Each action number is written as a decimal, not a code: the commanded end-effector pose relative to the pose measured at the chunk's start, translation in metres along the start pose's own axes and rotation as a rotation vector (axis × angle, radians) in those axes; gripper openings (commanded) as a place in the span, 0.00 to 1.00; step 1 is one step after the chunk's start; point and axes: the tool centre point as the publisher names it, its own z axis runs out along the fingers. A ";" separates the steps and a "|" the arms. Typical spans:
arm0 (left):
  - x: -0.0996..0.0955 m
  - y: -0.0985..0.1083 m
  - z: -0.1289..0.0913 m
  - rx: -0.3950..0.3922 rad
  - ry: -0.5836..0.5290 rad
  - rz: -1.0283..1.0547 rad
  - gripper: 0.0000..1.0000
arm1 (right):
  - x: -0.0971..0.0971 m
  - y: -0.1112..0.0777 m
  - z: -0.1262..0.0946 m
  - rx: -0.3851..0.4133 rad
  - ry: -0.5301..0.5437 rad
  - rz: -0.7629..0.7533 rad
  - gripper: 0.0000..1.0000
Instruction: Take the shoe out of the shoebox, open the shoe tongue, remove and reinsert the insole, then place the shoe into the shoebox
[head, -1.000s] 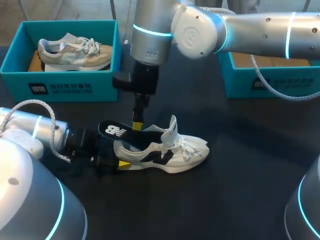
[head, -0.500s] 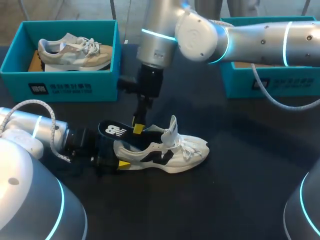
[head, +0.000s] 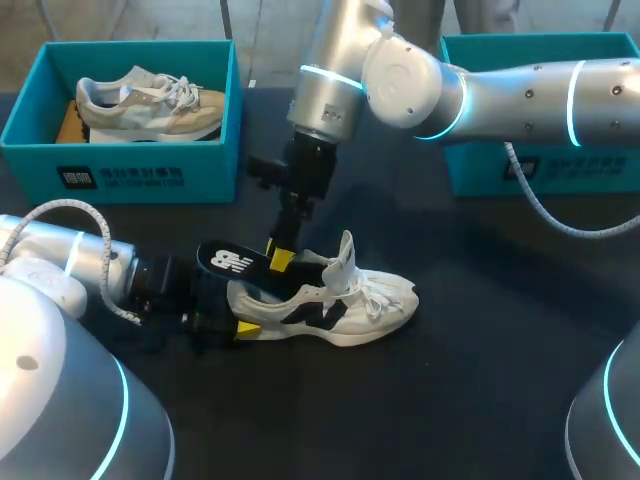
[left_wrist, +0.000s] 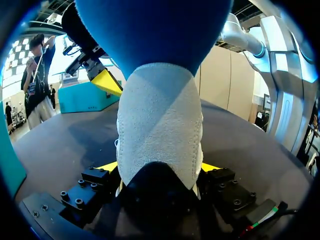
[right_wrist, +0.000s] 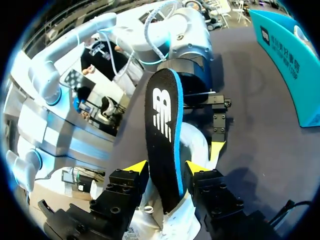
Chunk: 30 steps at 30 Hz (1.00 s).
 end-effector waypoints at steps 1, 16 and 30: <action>0.000 0.002 0.001 0.000 -0.002 0.000 0.00 | -0.004 0.004 0.005 0.004 0.018 -0.002 0.45; 0.000 0.002 0.001 0.000 -0.002 0.000 0.00 | -0.002 0.015 0.003 0.020 0.041 -0.016 0.35; 0.000 0.002 0.001 0.000 -0.002 0.000 0.00 | -0.003 0.016 0.011 0.012 0.068 -0.028 0.12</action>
